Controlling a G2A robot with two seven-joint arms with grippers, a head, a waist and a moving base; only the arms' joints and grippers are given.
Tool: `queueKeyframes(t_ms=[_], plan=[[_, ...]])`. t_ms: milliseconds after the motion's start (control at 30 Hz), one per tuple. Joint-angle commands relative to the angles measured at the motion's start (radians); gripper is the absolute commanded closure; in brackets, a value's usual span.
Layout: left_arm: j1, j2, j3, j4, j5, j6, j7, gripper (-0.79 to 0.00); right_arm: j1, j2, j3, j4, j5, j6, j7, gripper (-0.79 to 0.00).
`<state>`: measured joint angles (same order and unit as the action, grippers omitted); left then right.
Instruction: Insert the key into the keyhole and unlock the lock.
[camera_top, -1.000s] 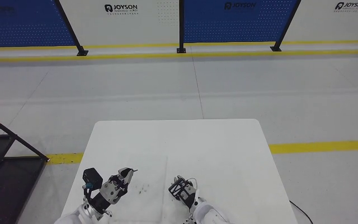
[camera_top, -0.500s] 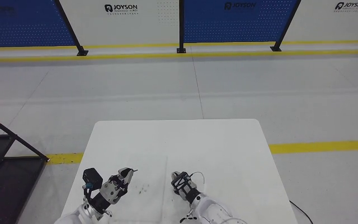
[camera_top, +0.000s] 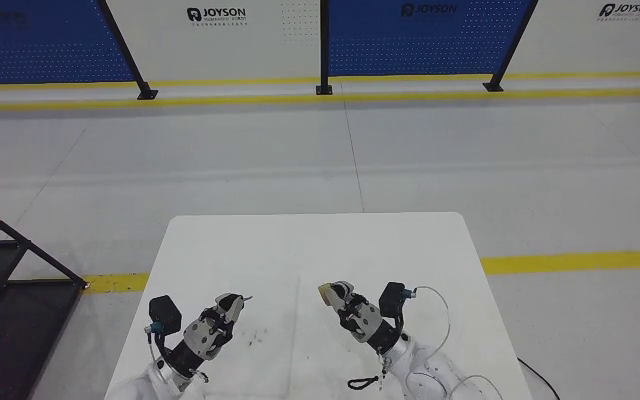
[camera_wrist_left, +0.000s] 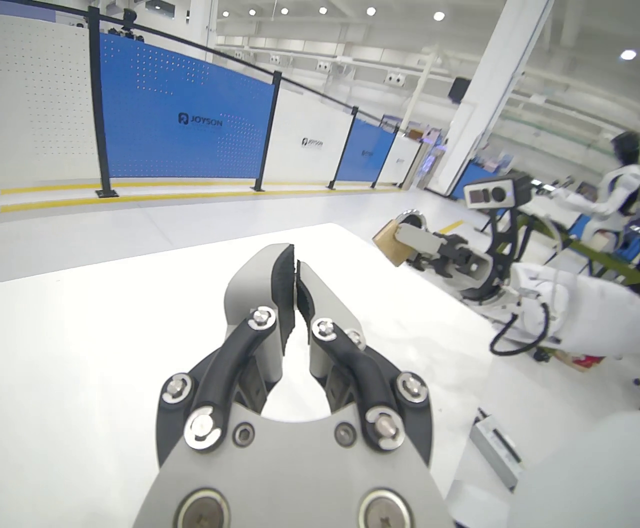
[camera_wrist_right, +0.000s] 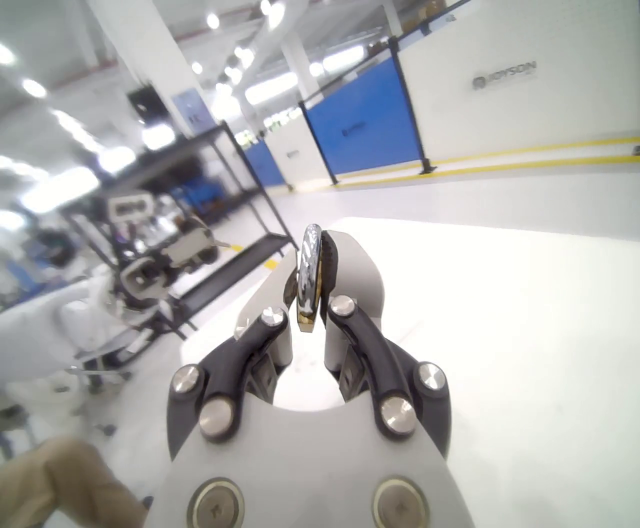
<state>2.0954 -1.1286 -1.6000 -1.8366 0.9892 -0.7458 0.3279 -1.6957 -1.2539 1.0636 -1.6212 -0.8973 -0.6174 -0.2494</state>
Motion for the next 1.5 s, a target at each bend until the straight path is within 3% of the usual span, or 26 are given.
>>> queueKeyframes(t_ms=[0, 133, 567, 733, 967, 1200, 1467], plan=[[-0.013, 0.0, 0.014, 0.013, -0.028, -0.041, 0.004, 0.0, 0.017, 0.002, 0.006, 0.027, 0.077, -0.075, 0.008, 0.0], [-0.041, 0.0, 0.043, 0.044, -0.091, -0.108, -0.014, 0.0, 0.047, 0.006, 0.004, 0.058, 0.149, -0.194, 0.051, 0.0], [-0.048, 0.001, 0.042, 0.048, -0.092, -0.108, -0.025, 0.0, 0.048, 0.005, 0.004, 0.054, 0.157, -0.186, 0.048, 0.0], [-0.069, -0.006, 0.109, 0.029, -0.183, -0.089, -0.047, 0.0, 0.067, -0.006, -0.045, 0.057, 0.291, -0.249, 0.027, 0.0], [-0.126, -0.031, 0.256, 0.087, -0.303, -0.131, 0.062, 0.0, 0.128, -0.042, -0.145, 0.118, 0.45, -0.347, -0.075, 0.0], [-0.182, -0.049, 0.353, 0.133, -0.382, -0.252, 0.114, 0.0, 0.156, -0.073, -0.195, 0.164, 0.422, -0.368, -0.155, 0.0], [-0.217, -0.062, 0.391, 0.156, -0.361, -0.227, 0.119, 0.0, 0.156, -0.09, -0.205, 0.188, 0.37, -0.36, -0.199, 0.0]])
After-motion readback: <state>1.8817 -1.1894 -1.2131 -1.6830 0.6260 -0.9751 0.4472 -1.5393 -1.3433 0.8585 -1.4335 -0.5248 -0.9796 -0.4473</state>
